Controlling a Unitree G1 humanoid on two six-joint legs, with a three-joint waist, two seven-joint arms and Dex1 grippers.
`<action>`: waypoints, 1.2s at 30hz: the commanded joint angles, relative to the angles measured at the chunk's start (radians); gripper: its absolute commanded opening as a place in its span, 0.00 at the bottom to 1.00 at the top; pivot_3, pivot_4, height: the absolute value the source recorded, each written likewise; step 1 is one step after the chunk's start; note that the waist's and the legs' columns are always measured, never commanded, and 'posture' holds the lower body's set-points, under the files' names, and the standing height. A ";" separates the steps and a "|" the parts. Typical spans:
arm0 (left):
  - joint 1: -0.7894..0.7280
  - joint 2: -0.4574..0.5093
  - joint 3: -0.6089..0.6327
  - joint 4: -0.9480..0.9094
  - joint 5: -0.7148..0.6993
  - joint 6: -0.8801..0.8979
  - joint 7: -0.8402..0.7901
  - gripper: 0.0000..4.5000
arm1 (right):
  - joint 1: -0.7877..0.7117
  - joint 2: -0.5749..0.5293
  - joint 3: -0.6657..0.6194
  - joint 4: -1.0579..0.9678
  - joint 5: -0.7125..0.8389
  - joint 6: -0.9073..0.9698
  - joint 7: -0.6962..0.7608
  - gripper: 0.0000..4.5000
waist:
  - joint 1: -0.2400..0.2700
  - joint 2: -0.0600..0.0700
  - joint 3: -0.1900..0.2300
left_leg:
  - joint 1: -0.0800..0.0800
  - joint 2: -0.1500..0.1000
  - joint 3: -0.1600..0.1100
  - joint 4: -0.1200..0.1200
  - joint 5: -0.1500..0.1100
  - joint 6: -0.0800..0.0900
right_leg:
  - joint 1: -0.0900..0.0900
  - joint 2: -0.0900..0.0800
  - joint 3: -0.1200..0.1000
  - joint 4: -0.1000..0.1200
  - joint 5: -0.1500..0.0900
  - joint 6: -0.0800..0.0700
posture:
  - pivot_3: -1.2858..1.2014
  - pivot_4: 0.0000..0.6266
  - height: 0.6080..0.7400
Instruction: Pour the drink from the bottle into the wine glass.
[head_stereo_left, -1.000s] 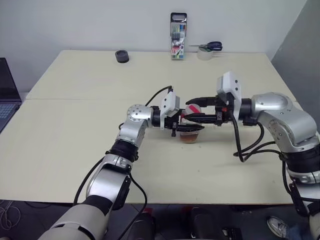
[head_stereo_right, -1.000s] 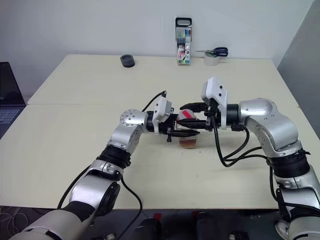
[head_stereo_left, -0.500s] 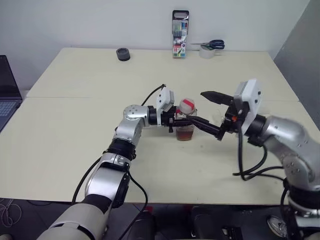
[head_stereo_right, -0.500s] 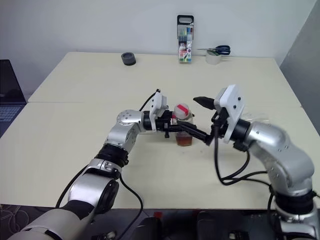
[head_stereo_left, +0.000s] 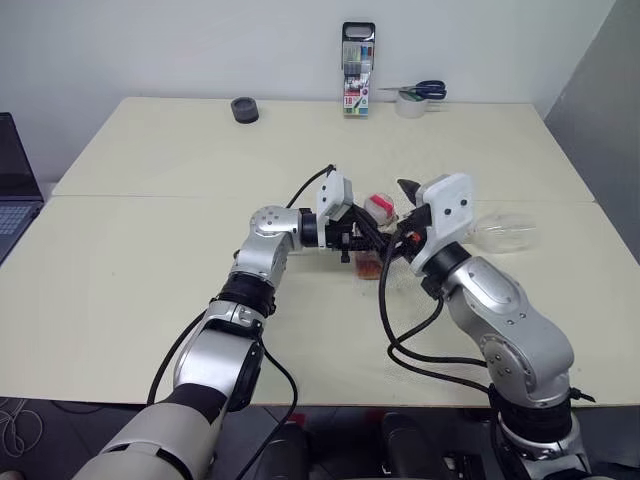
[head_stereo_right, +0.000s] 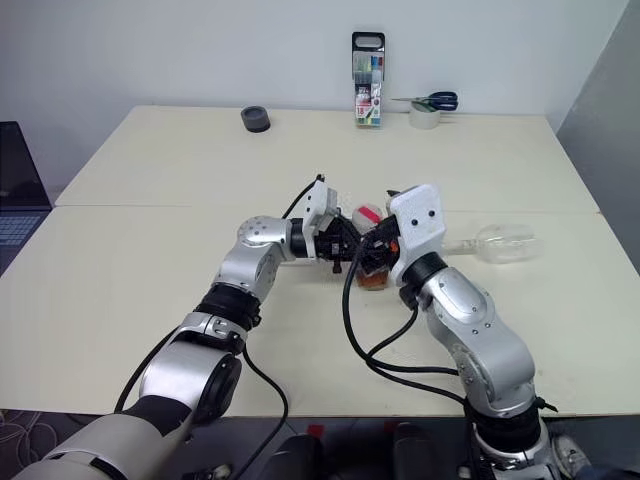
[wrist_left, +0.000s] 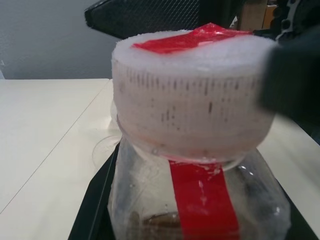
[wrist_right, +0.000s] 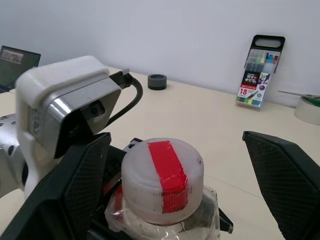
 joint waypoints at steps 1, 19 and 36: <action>-0.029 -0.002 0.012 -0.019 -0.012 -0.021 -0.003 0.39 | -0.016 0.018 0.008 -0.017 -0.025 -0.033 -0.005 1.00 | -0.002 0.000 0.000 | 0.000 0.000 0.000 0.000 0.000 0.000 | 0.000 0.000 0.000 0.000 0.000 0.000 | 0.52 0.24 1.00; -0.034 0.013 0.000 -0.013 -0.003 -0.032 -0.039 0.39 | -0.076 -0.165 -0.028 0.139 0.103 -0.147 0.444 0.41 | -0.004 0.000 0.000 | 0.000 -0.001 0.000 0.001 -0.001 0.001 | 0.000 0.000 0.000 0.001 0.000 0.000 | 0.52 0.24 1.00; -0.057 0.020 0.019 0.000 -0.012 0.024 -0.010 0.39 | -0.120 -0.348 -0.184 0.095 0.248 -0.058 0.543 1.00 | -0.004 0.000 0.000 | -0.004 -0.001 -0.001 0.010 -0.001 0.001 | -0.001 -0.001 -0.001 0.004 0.000 0.000 | 0.52 0.24 1.00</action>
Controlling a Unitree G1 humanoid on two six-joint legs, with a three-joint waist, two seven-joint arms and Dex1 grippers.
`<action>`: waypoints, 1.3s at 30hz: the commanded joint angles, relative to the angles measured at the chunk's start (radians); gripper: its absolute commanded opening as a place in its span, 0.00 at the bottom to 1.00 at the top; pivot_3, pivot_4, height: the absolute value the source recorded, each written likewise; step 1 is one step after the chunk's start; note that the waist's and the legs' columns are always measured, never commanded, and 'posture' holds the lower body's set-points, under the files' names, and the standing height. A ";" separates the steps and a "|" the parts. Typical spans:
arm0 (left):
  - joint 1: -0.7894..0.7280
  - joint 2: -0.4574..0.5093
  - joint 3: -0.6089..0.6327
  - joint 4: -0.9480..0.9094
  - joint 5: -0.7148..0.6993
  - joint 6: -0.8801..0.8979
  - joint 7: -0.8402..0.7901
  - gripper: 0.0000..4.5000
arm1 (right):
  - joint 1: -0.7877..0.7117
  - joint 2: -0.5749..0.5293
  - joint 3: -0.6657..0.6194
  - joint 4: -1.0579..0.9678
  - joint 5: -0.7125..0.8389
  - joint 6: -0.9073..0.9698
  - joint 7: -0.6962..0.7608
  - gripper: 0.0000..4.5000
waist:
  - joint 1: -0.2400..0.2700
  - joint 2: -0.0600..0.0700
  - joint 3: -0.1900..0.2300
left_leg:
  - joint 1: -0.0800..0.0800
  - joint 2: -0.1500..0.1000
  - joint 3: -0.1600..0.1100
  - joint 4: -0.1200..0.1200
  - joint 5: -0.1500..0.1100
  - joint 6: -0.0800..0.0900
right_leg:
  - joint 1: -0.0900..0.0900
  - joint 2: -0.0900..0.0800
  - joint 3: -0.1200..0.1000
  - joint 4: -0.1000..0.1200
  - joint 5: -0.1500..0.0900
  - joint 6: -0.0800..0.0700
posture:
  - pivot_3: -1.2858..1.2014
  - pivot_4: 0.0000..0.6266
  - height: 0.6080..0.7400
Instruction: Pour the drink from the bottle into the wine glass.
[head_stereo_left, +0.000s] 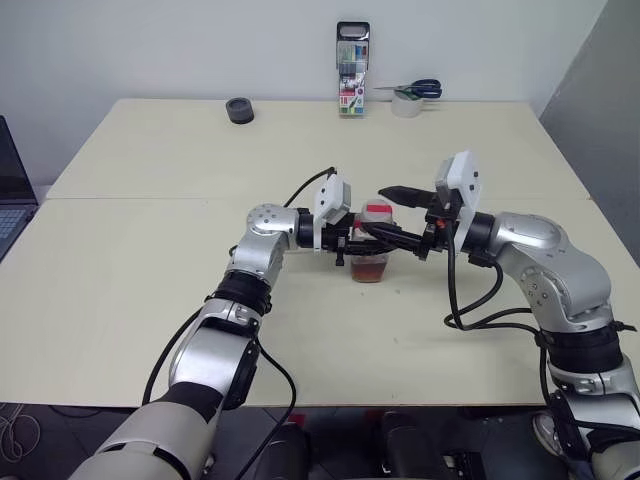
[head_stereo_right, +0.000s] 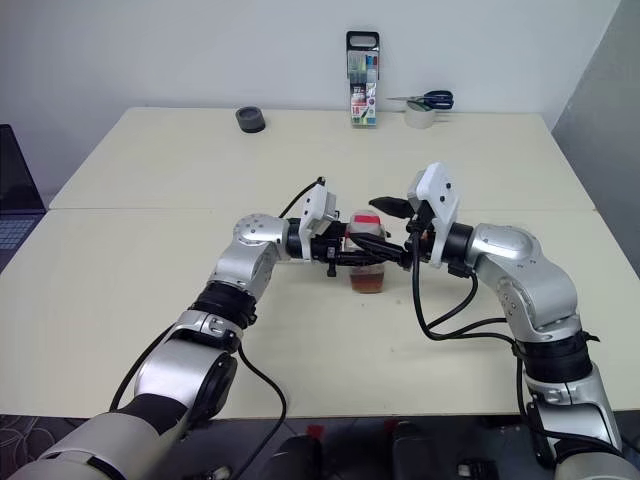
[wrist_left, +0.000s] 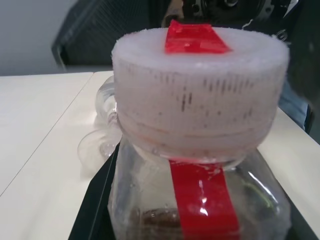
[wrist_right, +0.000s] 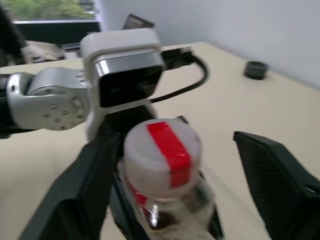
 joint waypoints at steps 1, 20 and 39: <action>-0.054 -0.008 0.029 0.000 -0.022 0.007 0.021 0.39 | 0.070 0.006 -0.034 -0.203 0.006 0.075 -0.126 1.00 | 0.001 0.000 0.000 | -0.001 0.000 -0.001 0.001 0.000 0.000 | 0.000 0.000 -0.001 0.000 0.000 0.000 | 0.52 0.24 1.00; -0.099 -0.029 0.031 0.072 -0.003 -0.041 0.004 0.39 | 0.149 0.405 0.155 -0.269 -0.306 0.082 -0.651 1.00 | -0.001 0.000 0.000 | 0.000 0.000 0.000 0.003 0.000 0.000 | -0.001 0.002 0.001 0.004 0.000 0.000 | 0.52 0.24 1.00; -0.081 -0.024 0.026 0.068 0.004 -0.051 -0.010 0.39 | 0.139 0.409 0.198 -0.237 -0.354 0.012 -0.585 0.42 | -0.002 0.000 0.000 | 0.001 0.000 0.000 0.003 -0.001 0.001 | -0.001 0.002 0.001 0.005 0.000 0.000 | 0.52 0.24 1.00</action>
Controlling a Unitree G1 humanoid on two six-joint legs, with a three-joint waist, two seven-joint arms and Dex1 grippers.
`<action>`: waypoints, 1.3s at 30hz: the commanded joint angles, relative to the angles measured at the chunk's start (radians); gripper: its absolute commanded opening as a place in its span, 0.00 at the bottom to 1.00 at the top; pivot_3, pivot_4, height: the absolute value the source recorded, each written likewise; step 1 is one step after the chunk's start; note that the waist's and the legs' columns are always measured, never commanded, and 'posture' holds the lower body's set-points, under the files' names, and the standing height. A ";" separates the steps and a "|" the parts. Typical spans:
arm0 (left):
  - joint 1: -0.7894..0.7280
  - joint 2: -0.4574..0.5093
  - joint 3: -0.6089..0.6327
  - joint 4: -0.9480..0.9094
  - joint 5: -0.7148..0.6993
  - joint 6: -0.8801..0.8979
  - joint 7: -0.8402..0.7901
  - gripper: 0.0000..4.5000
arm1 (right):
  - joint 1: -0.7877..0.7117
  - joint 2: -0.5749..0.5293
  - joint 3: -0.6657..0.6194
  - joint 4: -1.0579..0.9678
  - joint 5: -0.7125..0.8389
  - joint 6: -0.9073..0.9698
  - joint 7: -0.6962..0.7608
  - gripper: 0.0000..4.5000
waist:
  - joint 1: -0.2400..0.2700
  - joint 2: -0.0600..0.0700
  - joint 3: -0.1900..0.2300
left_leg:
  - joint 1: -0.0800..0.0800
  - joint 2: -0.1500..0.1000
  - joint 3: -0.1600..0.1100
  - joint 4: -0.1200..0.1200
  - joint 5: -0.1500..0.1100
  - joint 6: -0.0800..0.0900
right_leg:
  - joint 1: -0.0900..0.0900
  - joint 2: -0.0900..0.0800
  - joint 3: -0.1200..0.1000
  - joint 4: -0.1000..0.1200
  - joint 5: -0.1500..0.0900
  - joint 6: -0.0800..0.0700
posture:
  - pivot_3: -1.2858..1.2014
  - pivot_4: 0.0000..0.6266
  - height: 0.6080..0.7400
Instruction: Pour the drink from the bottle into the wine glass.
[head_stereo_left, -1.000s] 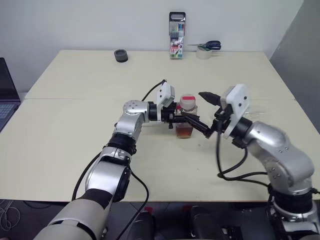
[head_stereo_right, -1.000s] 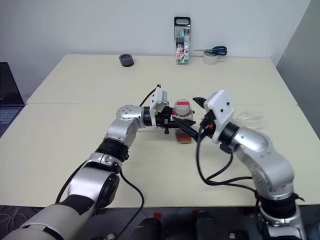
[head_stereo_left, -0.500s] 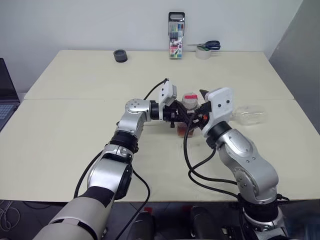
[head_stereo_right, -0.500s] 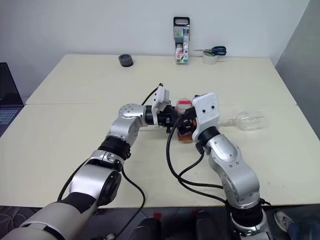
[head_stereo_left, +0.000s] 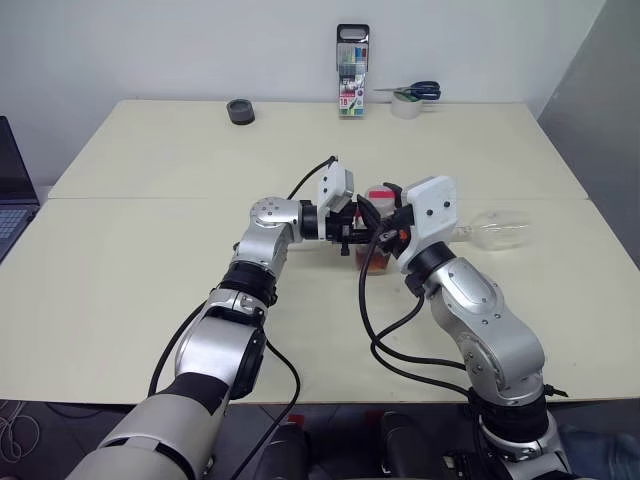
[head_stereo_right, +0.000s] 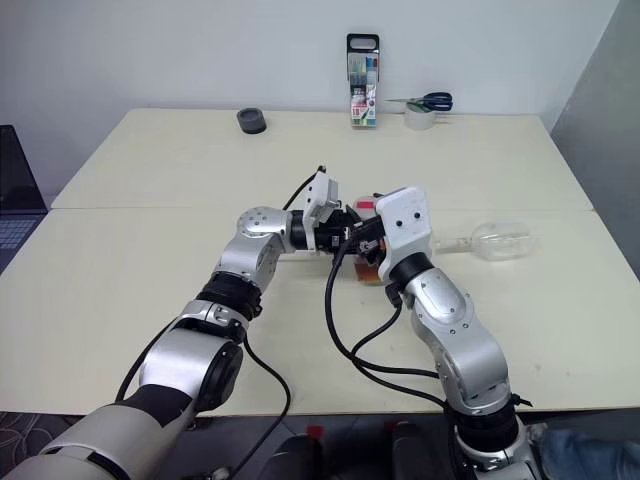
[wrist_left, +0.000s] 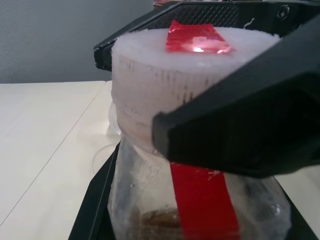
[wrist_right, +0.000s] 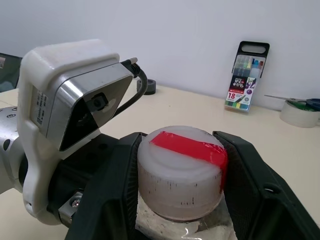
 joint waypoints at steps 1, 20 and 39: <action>-0.015 0.006 -0.002 -0.022 0.000 -0.014 -0.022 0.39 | -0.034 -0.057 0.000 -0.022 0.048 -0.045 0.132 0.42 | 0.000 0.000 0.000 | 0.000 0.000 0.000 0.000 0.000 0.000 | 0.000 0.000 0.000 0.000 0.000 0.000 | 0.52 0.24 1.00; -0.041 0.031 0.008 -0.023 -0.021 -0.021 -0.057 0.37 | -0.193 -0.390 -0.170 0.128 0.392 0.024 0.644 0.89 | 0.000 0.000 0.000 | 0.000 0.000 0.000 0.001 -0.001 0.002 | 0.001 -0.001 -0.001 0.000 0.000 0.000 | 0.52 0.24 1.00; -0.028 0.024 0.007 -0.045 -0.022 -0.001 -0.072 0.37 | -0.132 -0.290 -0.204 0.113 0.281 -0.075 0.413 0.89 | 0.000 0.000 0.000 | 0.000 0.000 0.000 0.001 -0.001 0.002 | 0.000 -0.001 0.000 0.000 0.000 0.000 | 0.52 0.24 1.00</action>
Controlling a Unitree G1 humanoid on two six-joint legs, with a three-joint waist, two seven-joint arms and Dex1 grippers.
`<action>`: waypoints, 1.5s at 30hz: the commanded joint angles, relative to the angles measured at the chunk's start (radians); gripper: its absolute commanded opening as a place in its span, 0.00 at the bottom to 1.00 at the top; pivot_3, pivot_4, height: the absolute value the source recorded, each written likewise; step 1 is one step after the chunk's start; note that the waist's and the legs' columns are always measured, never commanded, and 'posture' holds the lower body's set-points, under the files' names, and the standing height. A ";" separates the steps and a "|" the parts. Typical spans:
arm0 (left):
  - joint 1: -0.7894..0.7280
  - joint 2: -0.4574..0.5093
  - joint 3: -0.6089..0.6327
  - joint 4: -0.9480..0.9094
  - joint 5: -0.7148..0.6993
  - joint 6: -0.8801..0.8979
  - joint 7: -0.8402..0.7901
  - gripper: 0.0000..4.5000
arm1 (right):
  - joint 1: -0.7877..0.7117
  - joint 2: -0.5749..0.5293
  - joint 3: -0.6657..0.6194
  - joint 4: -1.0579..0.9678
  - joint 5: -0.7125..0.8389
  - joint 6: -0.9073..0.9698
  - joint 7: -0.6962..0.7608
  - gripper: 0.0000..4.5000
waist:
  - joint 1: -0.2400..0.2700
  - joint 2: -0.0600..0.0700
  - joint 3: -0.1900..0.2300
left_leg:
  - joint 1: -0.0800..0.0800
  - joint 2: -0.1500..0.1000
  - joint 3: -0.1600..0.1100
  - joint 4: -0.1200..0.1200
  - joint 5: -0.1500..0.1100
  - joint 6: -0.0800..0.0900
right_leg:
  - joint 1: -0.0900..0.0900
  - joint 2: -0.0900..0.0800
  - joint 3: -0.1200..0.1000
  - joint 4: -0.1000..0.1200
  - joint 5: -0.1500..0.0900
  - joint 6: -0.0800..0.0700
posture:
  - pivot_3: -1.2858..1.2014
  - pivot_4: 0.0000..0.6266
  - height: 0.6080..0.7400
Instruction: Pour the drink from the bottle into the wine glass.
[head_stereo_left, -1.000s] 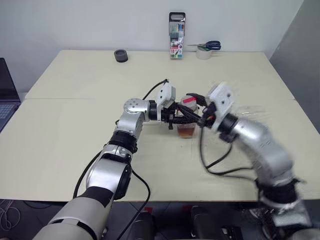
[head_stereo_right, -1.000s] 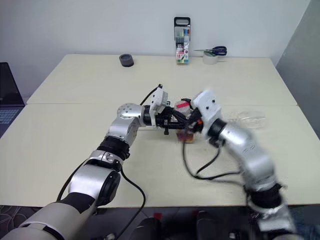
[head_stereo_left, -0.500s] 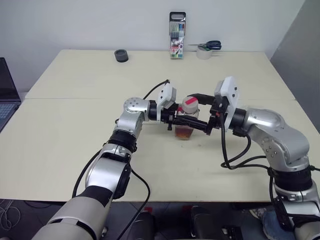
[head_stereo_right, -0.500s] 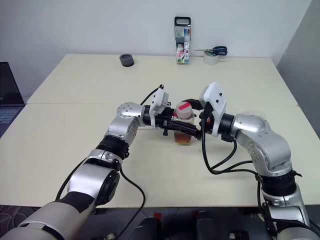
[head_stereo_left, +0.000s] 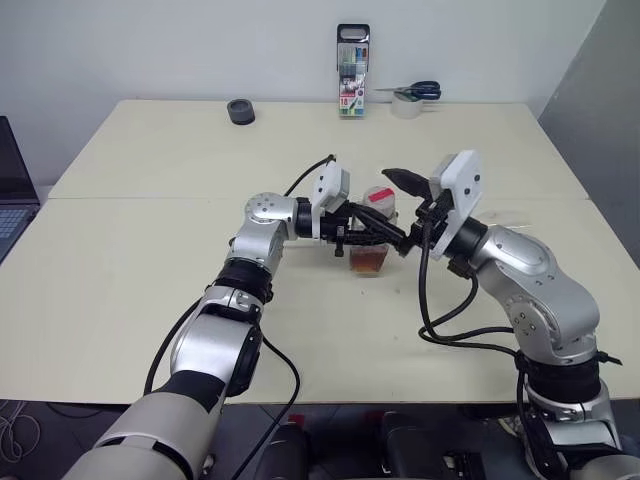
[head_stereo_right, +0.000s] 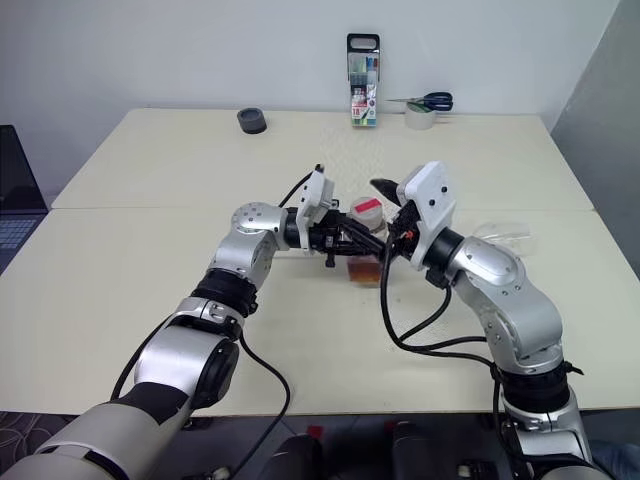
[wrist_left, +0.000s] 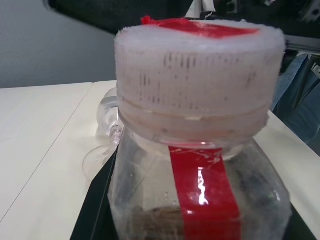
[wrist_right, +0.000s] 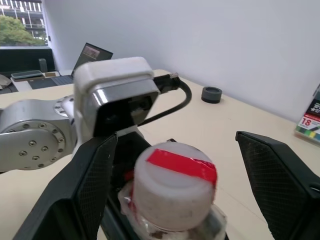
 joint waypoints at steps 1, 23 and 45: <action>-0.016 0.003 0.011 -0.046 -0.016 0.006 -0.002 0.37 | -0.003 -0.018 -0.040 -0.018 -0.002 -0.035 0.003 0.89 | 0.000 0.000 0.000 | 0.000 0.000 0.000 0.000 0.000 0.000 | 0.000 0.000 0.000 0.000 0.000 0.000 | 0.52 0.24 1.00; -0.007 0.004 0.009 -0.056 -0.012 0.008 0.001 0.37 | 0.013 -0.049 0.030 -0.052 -0.012 -0.034 0.012 0.89 | 0.000 0.000 0.000 | 0.000 0.000 0.000 0.000 0.000 0.000 | 0.000 0.000 0.000 0.000 0.000 0.000 | 0.52 0.24 1.00; 0.014 0.010 -0.005 -0.078 -0.007 -0.003 -0.007 0.37 | 0.060 -0.064 -0.071 -0.069 -0.002 -0.002 -0.027 0.89 | 0.000 0.000 0.000 | 0.000 0.000 0.000 0.000 0.000 0.000 | 0.000 0.000 0.000 0.000 0.000 0.000 | 0.52 0.24 1.00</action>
